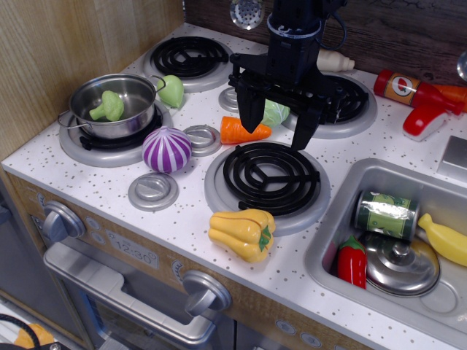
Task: Take broccoli out of pan
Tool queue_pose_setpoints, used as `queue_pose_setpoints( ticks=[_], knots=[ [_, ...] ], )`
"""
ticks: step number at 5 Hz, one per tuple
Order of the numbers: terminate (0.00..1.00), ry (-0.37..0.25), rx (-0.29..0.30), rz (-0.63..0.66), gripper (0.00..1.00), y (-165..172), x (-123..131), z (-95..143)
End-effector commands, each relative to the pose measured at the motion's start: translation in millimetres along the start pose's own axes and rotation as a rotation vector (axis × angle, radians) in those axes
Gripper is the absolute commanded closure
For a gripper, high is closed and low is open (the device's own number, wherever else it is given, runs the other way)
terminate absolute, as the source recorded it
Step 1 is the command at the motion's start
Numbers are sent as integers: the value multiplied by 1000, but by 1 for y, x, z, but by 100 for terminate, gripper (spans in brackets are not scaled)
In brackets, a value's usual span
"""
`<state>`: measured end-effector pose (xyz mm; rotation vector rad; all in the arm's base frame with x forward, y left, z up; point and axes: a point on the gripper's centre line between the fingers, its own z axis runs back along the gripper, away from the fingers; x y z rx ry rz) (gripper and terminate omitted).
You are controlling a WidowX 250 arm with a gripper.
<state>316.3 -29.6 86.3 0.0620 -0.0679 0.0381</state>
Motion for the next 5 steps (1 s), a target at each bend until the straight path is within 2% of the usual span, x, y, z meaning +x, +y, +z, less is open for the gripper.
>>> queue_pose_setpoints(
  ticks=[1,2,3,4,5],
  knots=[
    [0,0,0,0,0,0,0,0],
    [0,13,12,3,0,20,1,13],
    [0,16,58,-7,0,52,-3,24],
    [0,16,42,-8,0,84,-4,35],
    [0,-23,88,-12,0,116,-6,35]
  ],
)
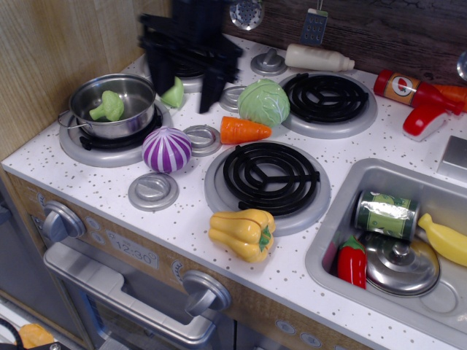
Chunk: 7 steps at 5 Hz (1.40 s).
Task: Take broccoli out of pan
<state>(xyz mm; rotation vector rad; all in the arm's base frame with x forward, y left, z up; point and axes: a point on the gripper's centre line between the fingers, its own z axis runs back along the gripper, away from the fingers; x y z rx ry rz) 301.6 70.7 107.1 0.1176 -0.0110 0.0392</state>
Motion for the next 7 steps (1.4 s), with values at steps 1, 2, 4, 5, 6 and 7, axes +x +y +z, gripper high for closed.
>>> queue_pose_setpoints(
  ticks=[1,2,4,5,6,7],
  knots=[
    [0,-95,31,-55,0,48,4,13],
    [0,-103,29,-76,0,69,9,6],
    [0,-147,42,-99,0,89,15,-24],
    [0,-161,49,-91,0,95,15,-35],
    [0,-169,30,-94,0,100,18,-46],
    [0,-157,1,-112,0,112,24,-56]
  ],
)
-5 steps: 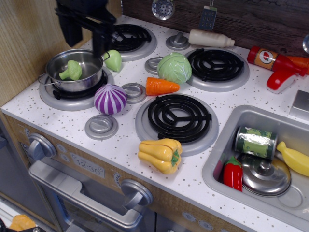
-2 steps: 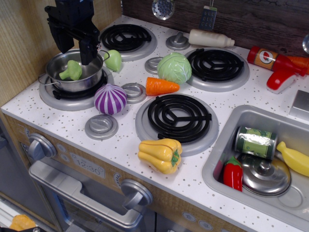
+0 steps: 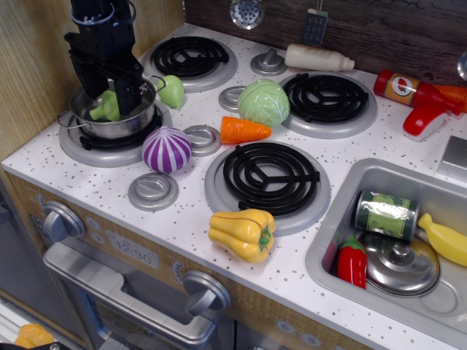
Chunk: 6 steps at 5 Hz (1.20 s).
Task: Take broccoli out of pan
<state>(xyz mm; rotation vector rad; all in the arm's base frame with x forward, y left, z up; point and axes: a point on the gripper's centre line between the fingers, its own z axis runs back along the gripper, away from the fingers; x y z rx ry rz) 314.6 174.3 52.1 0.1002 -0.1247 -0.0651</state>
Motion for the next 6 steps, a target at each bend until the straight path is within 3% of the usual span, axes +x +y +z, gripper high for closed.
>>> queue_pose_setpoints(
  ticks=[1,2,4,5,6],
  knots=[
    [0,-40,17,-16,0,22,8,1],
    [0,-63,11,-6,0,22,8,-11],
    [0,-74,-59,9,0,22,11,-28],
    [0,-75,-41,26,100,18,9,-24],
    [0,-38,6,21,100,12,12,-1]
  ],
)
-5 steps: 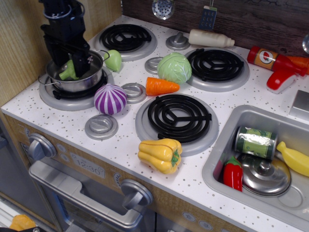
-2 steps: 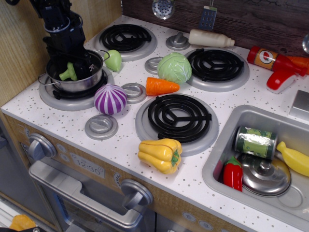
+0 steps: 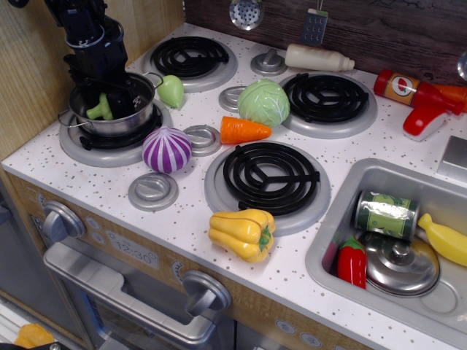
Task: Take broccoli out of pan
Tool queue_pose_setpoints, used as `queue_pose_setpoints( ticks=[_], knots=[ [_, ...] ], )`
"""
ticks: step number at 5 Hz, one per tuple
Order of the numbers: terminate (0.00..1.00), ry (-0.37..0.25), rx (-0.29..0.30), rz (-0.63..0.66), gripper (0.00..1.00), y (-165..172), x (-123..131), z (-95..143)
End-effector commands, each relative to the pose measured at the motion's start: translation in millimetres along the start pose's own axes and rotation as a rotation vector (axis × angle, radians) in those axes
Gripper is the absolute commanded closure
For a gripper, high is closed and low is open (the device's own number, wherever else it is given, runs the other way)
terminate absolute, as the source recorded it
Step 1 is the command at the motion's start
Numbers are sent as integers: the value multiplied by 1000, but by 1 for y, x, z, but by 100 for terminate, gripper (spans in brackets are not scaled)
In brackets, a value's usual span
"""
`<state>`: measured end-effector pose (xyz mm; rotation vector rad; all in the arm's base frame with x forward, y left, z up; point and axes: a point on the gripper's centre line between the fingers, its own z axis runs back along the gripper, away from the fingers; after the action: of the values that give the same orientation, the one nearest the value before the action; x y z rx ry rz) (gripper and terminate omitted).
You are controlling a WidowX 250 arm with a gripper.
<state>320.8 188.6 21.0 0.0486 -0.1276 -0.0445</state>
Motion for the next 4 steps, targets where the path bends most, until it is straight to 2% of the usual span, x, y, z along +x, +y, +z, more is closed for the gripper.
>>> queue_pose_setpoints(
  ticks=[1,2,3,4],
  knots=[
    [0,-10,115,-11,100,-12,18,63],
    [0,-37,143,-40,100,-29,24,84],
    [0,-40,113,-27,100,-69,34,96],
    [0,-27,12,-22,100,-116,39,92]
  ],
)
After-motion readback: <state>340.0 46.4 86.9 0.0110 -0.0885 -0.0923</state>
